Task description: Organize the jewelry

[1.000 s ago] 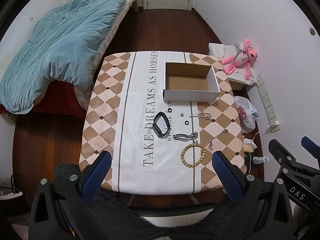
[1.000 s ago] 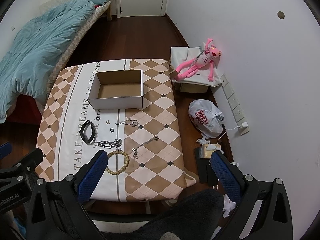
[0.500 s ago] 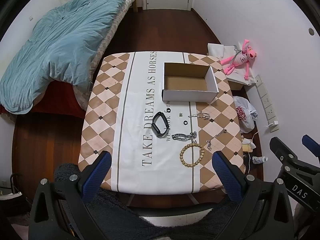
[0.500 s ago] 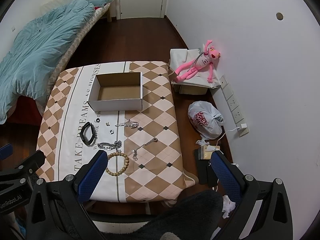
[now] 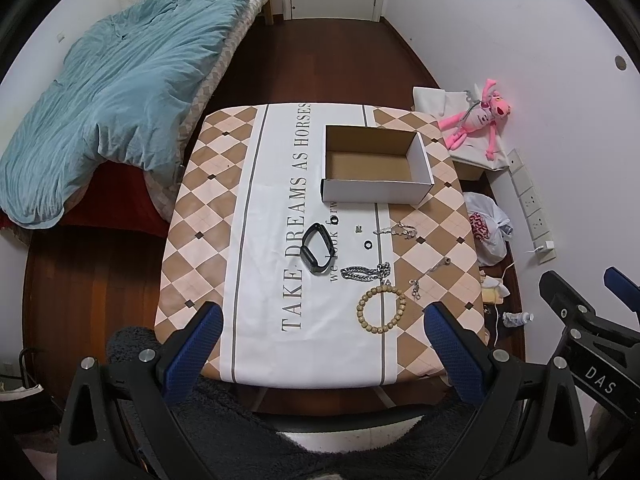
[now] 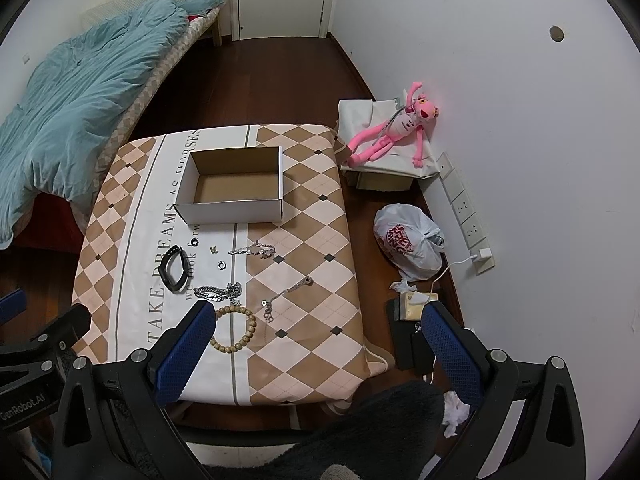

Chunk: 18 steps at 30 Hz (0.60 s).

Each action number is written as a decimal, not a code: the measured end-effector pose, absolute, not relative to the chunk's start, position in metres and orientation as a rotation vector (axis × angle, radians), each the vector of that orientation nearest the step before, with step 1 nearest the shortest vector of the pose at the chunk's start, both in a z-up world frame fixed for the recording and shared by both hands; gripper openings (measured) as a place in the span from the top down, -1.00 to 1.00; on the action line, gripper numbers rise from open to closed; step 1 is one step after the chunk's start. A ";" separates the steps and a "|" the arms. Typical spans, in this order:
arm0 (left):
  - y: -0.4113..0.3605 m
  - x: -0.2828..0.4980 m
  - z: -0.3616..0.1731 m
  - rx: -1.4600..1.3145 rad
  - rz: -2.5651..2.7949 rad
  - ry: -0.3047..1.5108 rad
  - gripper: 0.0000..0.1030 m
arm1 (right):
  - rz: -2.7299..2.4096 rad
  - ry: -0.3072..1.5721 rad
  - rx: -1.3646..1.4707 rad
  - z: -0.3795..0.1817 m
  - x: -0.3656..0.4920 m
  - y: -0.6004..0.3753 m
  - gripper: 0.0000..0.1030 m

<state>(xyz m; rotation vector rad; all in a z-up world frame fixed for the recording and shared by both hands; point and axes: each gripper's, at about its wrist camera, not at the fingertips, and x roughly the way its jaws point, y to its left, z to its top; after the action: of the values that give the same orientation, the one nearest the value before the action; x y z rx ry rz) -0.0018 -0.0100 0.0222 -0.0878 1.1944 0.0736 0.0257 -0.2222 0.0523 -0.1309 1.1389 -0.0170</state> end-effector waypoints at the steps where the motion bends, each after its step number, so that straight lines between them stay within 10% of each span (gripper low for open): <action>1: -0.011 -0.002 0.022 -0.088 0.074 1.194 -0.99 | -0.017 1.138 -0.129 0.050 0.024 -0.222 -1.00; 18: -0.012 0.001 -0.003 -0.065 0.128 1.193 -0.99 | -0.032 1.167 -0.136 0.025 0.041 -0.219 -1.00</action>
<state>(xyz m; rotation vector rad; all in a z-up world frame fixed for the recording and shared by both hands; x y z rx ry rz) 0.0011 -0.0119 -0.0033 -0.0651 1.1926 0.1275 0.0412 -0.2192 0.0252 -0.1364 1.1669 -0.0317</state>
